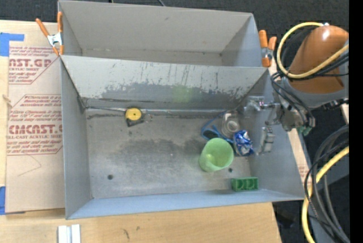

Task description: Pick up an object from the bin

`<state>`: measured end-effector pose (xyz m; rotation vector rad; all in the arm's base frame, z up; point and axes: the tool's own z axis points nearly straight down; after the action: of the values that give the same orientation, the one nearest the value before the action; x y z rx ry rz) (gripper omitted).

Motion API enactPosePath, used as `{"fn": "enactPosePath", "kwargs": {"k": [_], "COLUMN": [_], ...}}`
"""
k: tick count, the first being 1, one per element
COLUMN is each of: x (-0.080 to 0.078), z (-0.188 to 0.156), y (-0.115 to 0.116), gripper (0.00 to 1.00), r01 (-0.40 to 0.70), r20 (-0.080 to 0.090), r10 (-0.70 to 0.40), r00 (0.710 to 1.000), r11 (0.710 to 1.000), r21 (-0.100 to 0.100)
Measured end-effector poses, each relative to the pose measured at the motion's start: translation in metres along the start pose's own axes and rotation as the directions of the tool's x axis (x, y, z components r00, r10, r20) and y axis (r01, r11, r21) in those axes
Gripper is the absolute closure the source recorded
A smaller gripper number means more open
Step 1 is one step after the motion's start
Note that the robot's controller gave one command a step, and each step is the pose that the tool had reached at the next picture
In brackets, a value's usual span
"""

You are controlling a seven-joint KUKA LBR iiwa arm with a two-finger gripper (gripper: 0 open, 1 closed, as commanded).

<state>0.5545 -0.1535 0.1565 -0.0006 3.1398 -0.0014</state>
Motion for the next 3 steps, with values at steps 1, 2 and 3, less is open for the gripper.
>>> {"fn": "enactPosePath", "kwargs": {"k": [1, 2, 3], "x": [-0.013, -0.039, -0.007], "z": [0.089, 0.055, 0.047], "y": [0.009, 0.043, 0.058], "gripper": [0.0, 0.0, 0.0], "r01": [-0.157, -0.249, -0.419], "r20": [-0.002, 0.004, -0.002], "r10": [0.157, 0.249, 0.419], "r00": [0.988, 0.968, 0.908], "r11": [0.988, 0.968, 0.908], "r21": [-0.003, -0.003, -0.001]}}
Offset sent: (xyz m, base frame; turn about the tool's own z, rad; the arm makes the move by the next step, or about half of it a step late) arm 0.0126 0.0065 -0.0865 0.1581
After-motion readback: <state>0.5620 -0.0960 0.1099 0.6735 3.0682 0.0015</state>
